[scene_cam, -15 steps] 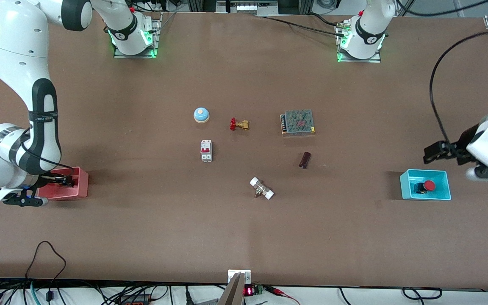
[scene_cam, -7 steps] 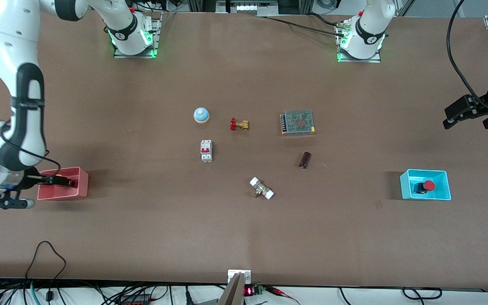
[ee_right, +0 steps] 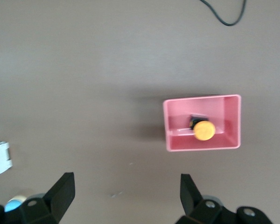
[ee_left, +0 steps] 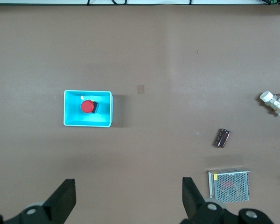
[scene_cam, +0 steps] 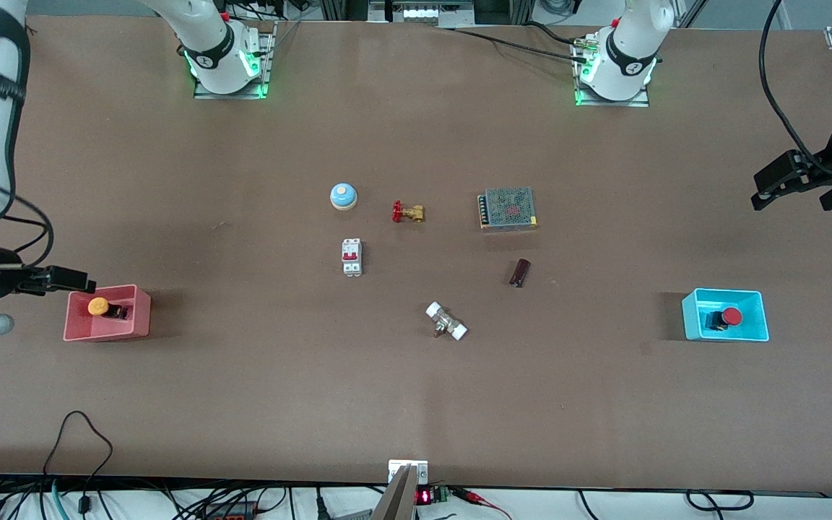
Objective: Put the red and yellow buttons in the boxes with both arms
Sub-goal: 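Open the right gripper over the pink box and raise both grippers away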
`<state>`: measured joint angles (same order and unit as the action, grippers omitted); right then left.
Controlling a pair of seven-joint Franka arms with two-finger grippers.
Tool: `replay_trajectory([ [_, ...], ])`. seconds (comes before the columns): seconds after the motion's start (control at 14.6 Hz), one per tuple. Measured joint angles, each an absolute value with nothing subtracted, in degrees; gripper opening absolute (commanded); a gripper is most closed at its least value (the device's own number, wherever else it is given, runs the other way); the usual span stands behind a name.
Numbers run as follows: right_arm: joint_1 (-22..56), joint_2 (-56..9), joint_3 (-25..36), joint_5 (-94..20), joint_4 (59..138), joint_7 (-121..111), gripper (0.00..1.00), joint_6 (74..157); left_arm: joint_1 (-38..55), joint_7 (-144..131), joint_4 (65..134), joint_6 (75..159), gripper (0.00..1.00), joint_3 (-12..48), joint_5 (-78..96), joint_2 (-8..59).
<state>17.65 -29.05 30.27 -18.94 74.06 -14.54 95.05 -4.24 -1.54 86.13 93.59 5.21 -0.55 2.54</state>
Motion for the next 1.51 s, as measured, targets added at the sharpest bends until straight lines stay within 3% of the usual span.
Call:
replay_trajectory([
  [0.48,21.01,-22.56,29.93,-13.18,74.04,-12.50,1.00,91.21,-4.49,-1.55,84.70,92.68,1.00,5.25,-0.48,2.07],
  [0.55,19.01,-21.56,27.97,-11.51,74.06,-12.50,1.00,90.22,-4.51,-1.55,84.70,92.70,1.00,5.25,-0.48,2.26],
  [0.75,5.48,-17.53,12.19,-2.73,74.97,-11.58,1.00,88.66,-4.64,-1.55,84.69,92.72,1.00,5.23,-0.29,2.67],
  [0.89,-0.44,-14.88,6.02,-0.92,77.22,-9.62,1.00,88.10,-4.66,-1.55,84.69,92.72,1.00,5.22,-0.04,2.79],
  [1.51,-1.24,-5.29,3.41,2.46,87.99,-5.66,1.00,88.12,-4.99,-0.75,84.68,91.80,1.00,5.00,-0.03,2.79],
])
